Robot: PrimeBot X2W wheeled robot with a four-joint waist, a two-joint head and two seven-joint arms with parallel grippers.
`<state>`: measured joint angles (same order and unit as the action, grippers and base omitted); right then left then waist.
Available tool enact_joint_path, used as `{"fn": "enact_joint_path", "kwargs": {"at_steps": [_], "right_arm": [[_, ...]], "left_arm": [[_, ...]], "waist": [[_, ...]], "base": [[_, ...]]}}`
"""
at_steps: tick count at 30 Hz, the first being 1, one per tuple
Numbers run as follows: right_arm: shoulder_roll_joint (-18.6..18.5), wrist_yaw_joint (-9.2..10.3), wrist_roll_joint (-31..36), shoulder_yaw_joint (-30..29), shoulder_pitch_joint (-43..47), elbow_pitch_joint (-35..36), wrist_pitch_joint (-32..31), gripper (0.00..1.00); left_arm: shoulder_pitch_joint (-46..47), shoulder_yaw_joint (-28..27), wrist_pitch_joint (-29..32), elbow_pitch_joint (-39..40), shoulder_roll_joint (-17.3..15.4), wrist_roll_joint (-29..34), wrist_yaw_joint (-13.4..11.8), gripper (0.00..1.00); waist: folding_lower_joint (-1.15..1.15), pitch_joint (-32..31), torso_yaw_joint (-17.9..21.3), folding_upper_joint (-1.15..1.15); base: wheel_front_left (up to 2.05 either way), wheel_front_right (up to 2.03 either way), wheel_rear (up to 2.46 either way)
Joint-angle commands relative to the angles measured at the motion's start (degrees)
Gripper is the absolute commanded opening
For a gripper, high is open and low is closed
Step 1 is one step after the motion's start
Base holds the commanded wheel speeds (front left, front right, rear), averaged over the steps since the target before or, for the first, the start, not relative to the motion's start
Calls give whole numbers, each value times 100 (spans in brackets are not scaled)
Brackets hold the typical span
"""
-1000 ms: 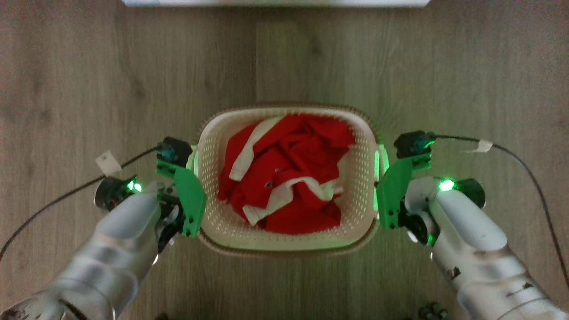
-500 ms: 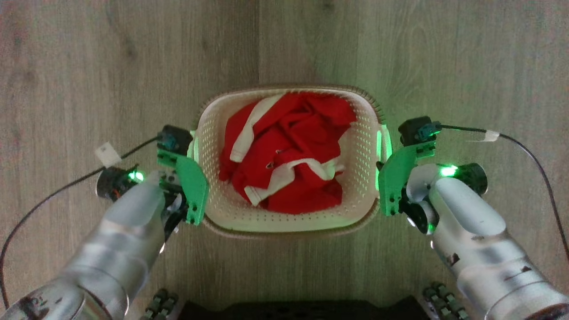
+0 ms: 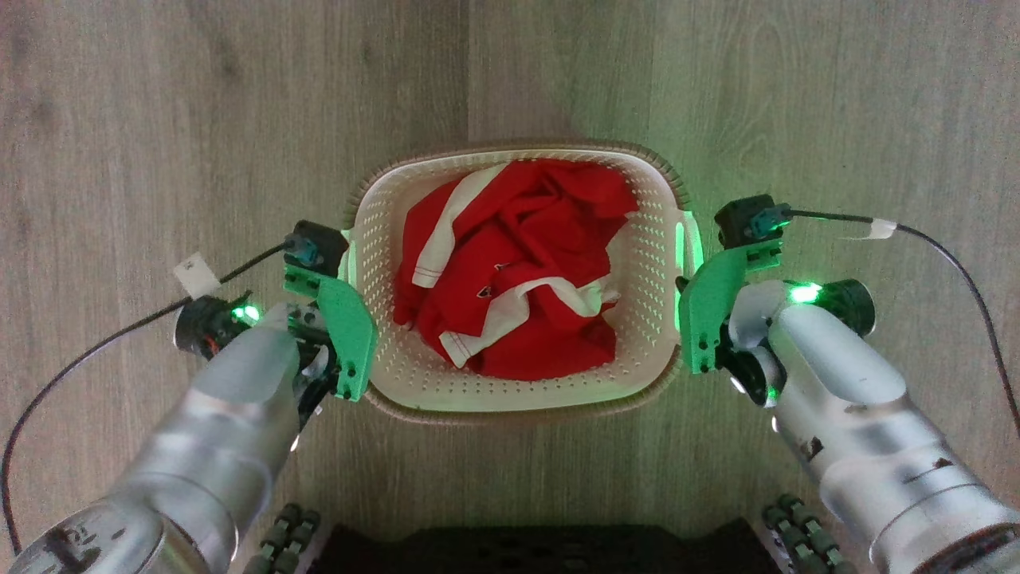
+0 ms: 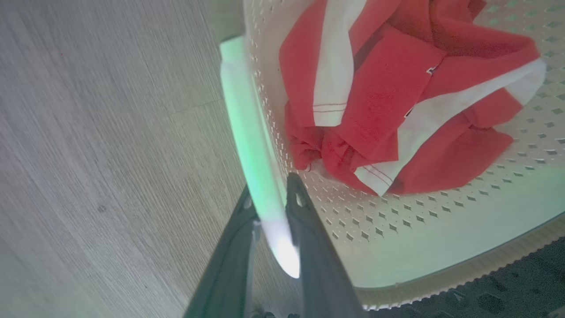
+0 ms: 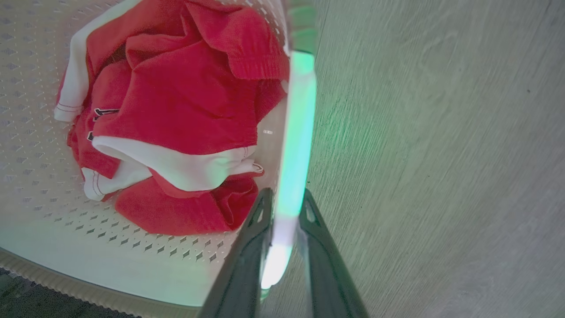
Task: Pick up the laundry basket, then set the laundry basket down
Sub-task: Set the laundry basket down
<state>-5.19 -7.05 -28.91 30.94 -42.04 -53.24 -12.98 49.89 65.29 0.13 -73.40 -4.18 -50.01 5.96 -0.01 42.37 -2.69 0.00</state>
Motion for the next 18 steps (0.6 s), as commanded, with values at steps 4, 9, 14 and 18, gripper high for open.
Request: {"fn": "enact_joint_path", "kwargs": {"at_steps": [4, 9, 14, 18], "right_arm": [[231, -44, -52, 255, 174, -3, 55, 0], [231, -44, -100, 311, 103, -102, 43, 0], [231, -44, -125, 319, 39, -230, 42, 0], [231, -44, -145, 322, 16, -297, 91, 100]], "left_arm": [[33, 125, -94, 52, 100, 72, 90, 0], [70, 164, -156, 25, 112, 77, 83, 0], [95, 190, -179, 6, 121, 65, 45, 0], [103, 212, -236, -8, 125, 69, -92, 100]], "waist": [[1, 28, -6, 0], [1, 80, -9, 0], [1, 112, -12, 0], [1, 114, -15, 0]], "base": [[0, 0, 0], [0, 0, 0], [0, 0, 0], [0, 0, 0]]}}
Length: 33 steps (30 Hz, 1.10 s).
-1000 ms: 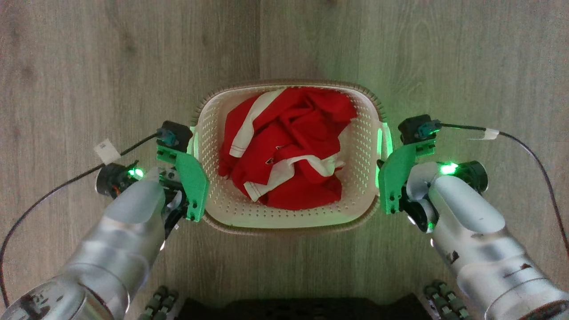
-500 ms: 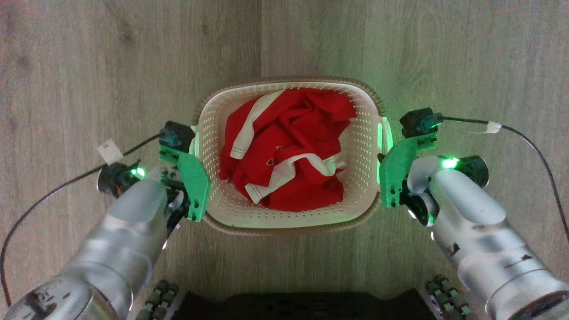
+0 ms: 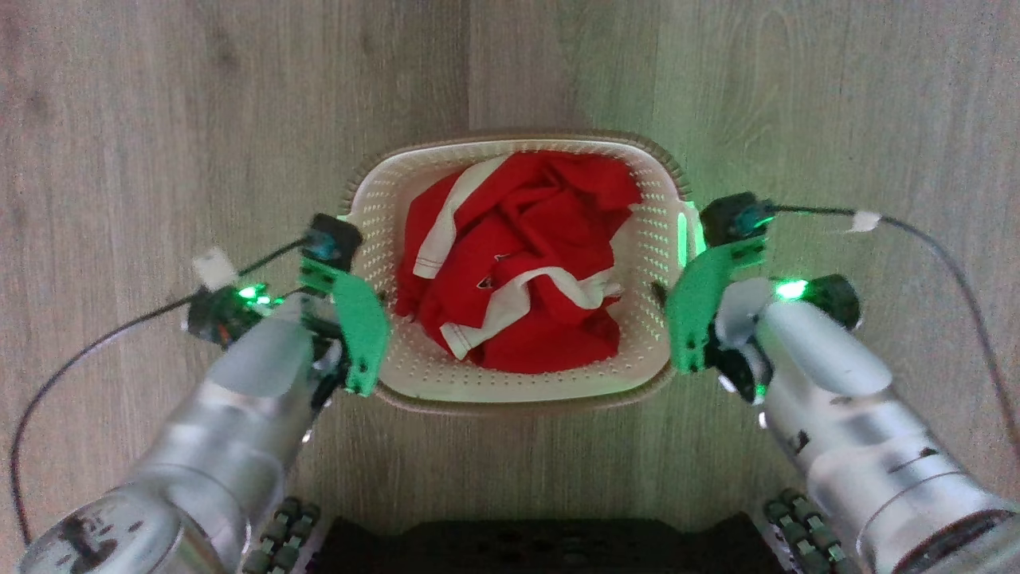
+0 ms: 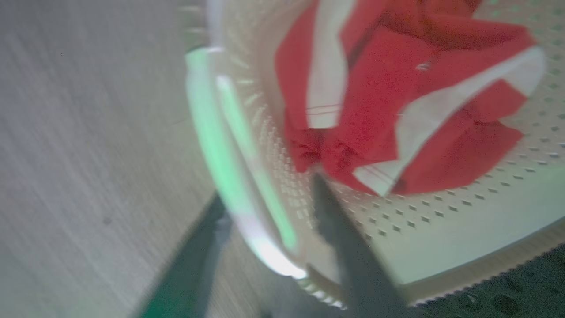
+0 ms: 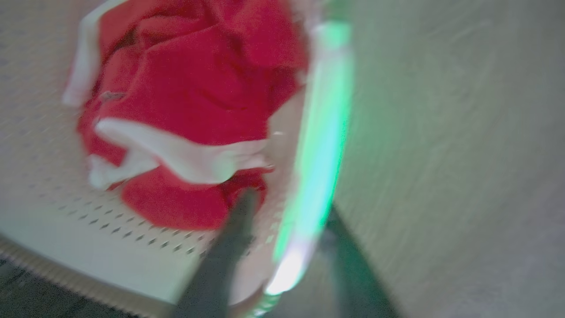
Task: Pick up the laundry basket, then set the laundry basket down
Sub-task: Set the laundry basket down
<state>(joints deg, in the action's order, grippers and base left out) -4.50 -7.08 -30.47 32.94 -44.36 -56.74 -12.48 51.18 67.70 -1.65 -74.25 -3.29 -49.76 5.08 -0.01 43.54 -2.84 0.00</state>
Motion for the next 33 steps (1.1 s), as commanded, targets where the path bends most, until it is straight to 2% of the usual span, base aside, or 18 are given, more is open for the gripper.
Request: {"fn": "enact_joint_path", "kwargs": {"at_steps": [1, 10, 18, 27, 33], "right_arm": [[162, -41, 6, 125, 244, 39, 54, 100], [162, -41, -42, 163, 187, -70, 152, 100], [162, -41, -111, 205, 186, -204, 218, 100], [162, -41, -262, 357, 279, -184, 320, 100], [162, -41, -504, 381, 353, -17, 513, 100]], "left_arm": [[-30, -17, -62, 75, 36, 49, -9, 100], [-73, 18, -118, 54, 39, 18, -101, 100], [-171, 41, -91, 41, 29, -19, -151, 100], [-443, 70, -203, 34, -76, -48, -193, 100], [-550, 31, -533, 33, -157, -81, -251, 100]], "waist": [[1, -5, 0, 0], [1, -89, -9, 0], [1, -403, -3, 0], [1, -1205, 76, 0], [1, -1840, 157, 0]], "base": [[0, 0, 0], [0, 0, 0], [0, 0, 0], [0, 0, 0], [0, 0, 0]]}}
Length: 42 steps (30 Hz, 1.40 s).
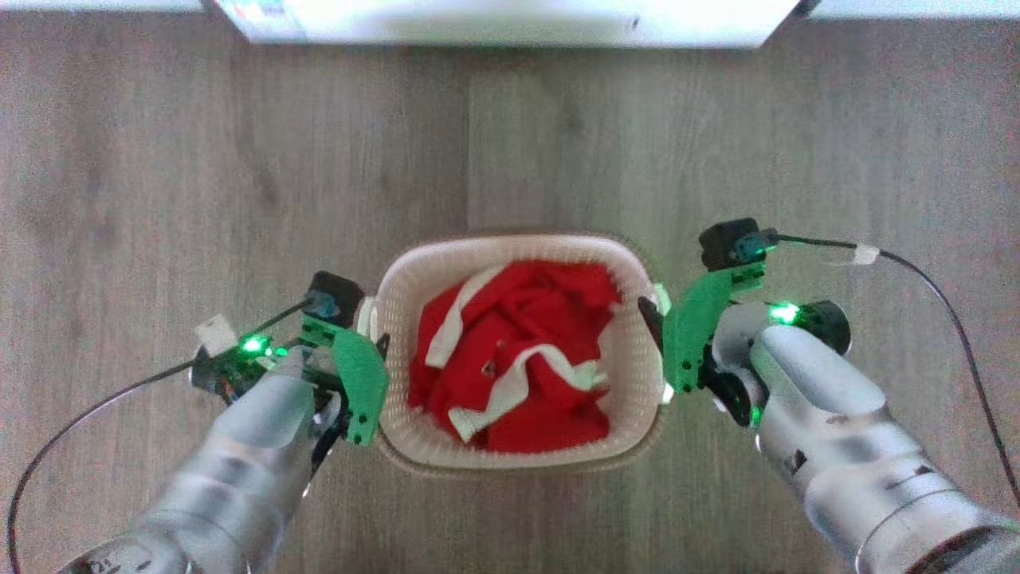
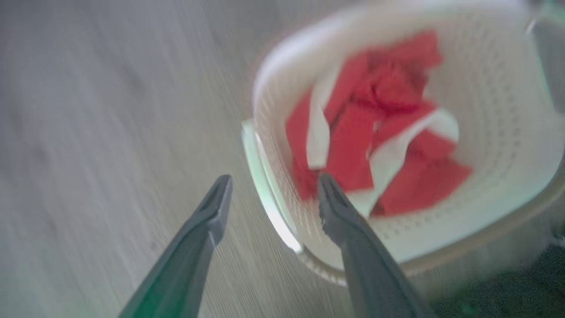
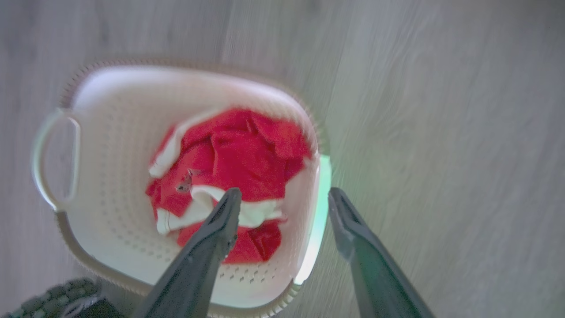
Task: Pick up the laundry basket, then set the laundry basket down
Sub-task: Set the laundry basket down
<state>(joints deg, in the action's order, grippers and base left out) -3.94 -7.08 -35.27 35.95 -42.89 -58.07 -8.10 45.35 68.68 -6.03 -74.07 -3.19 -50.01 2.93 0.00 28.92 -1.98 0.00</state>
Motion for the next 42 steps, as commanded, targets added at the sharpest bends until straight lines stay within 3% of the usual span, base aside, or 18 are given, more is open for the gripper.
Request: {"fn": "enact_joint_path", "kwargs": {"at_steps": [1, 8, 10, 17, 22, 26, 31, 42], "right_arm": [[106, -41, -53, 67, 214, 138, 152, 100], [106, -41, -86, -333, 228, 189, 1222, 100], [106, -41, 33, -542, 201, 226, 1767, 100], [83, -41, 903, -1321, 159, 713, 2299, 100], [87, -41, 1845, -2228, 686, 2117, 2308, 100], [101, -41, 2253, -2756, 1271, 3205, 2309, 100], [104, -41, 2260, -2928, 1943, 4169, 2309, 100], [105, -41, 2265, -3167, 2970, 4873, 2309, 100]], "left_arm": [[20, -84, -202, 14, -186, -66, -49, 100], [14, -321, -842, 190, -333, -149, -189, 100], [60, -532, -890, 571, -480, -104, -362, 100], [-418, -1719, -896, 2864, -1283, 724, -1273, 100], [-1213, -2624, -896, 4573, -1679, 1501, -1730, 100], [-1750, -3150, -896, 5612, -1827, 2018, -1860, 100], [-2427, -3698, -897, 6459, -1807, 2426, -1973, 100], [-3600, -4549, -897, 7259, -1189, 2904, -1776, 100]], "waist": [[0, -503, 86, 0], [0, -1403, 126, 0], [0, -1673, 145, 0], [0, -2071, 234, 0], [0, -2282, 278, 0], [0, -2416, 276, 0], [0, -2551, 276, 0], [0, -2658, 277, 0]], "base": [[0, 0, 0], [0, 0, 0], [0, 0, 0], [0, 0, 0], [0, 0, 0], [0, 0, 0], [0, 0, 0], [0, 0, 0]]}}
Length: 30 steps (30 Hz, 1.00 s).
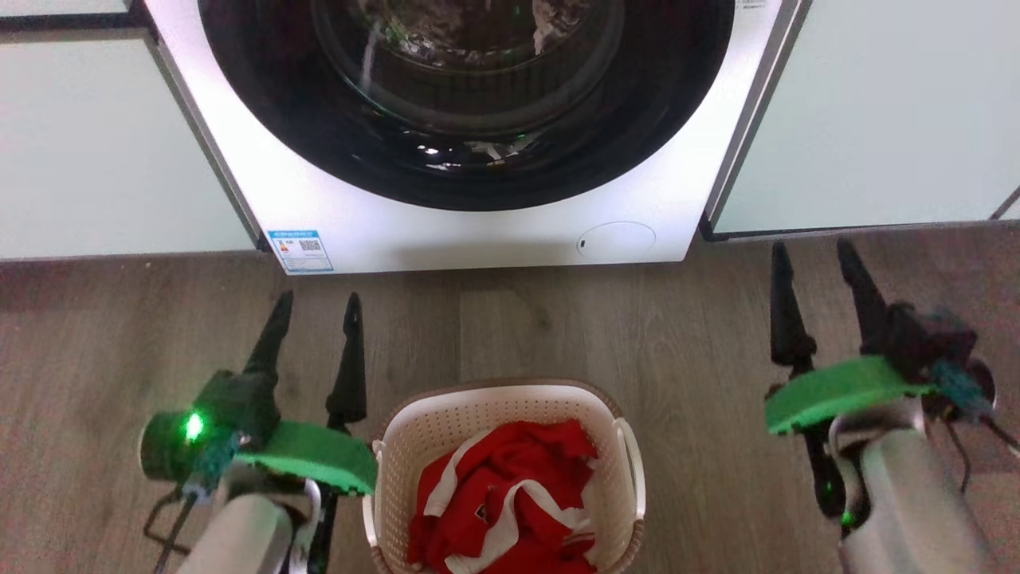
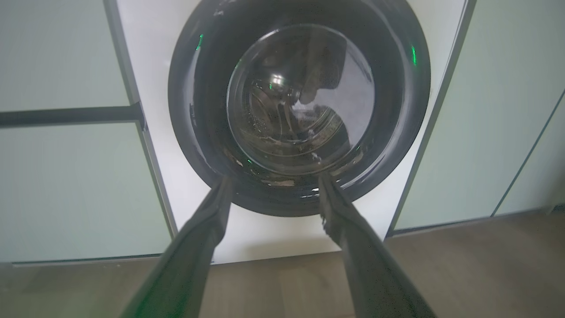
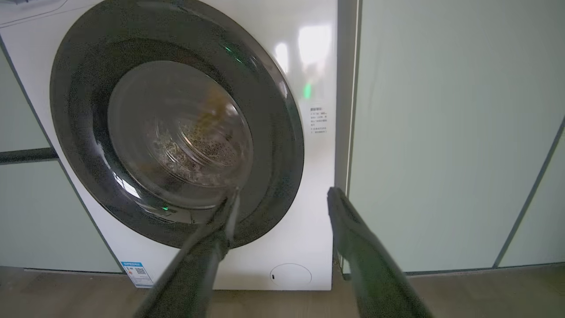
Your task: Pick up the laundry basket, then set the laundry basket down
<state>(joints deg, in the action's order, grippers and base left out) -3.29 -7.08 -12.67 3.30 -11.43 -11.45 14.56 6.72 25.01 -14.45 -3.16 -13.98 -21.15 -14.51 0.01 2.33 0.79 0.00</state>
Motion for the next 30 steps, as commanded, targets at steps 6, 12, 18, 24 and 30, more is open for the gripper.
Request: {"fn": "enact_joint_path", "kwargs": {"at_steps": [6, 12, 18, 24, 30], "right_arm": [[41, -41, -28, 82, 319, 279, 43, 100], [41, -41, -33, -18, 723, 241, 43, 100], [41, -41, -10, -91, 908, 278, 43, 100], [41, -41, -71, -65, 905, 347, 43, 100], [41, -41, -74, -24, 898, 360, 43, 100]], "left_arm": [[-341, -710, -54, 310, 306, 415, 336, 100], [-690, -1055, -54, 140, 701, 725, 780, 100], [-750, -1377, -54, 101, 919, 989, 1063, 100], [-806, -1619, -54, 99, 1034, 1136, 1258, 100], [-798, -1697, -54, 79, 1087, 1232, 1364, 100]], "waist": [[-1, -92, 10, 0], [-1, -153, -13, 0], [-1, -181, -9, 0], [-1, -201, 32, 0], [-1, -191, 36, 0]], "base": [[0, 0, 0], [0, 0, 0], [0, 0, 0], [0, 0, 0], [0, 0, 0]]}}
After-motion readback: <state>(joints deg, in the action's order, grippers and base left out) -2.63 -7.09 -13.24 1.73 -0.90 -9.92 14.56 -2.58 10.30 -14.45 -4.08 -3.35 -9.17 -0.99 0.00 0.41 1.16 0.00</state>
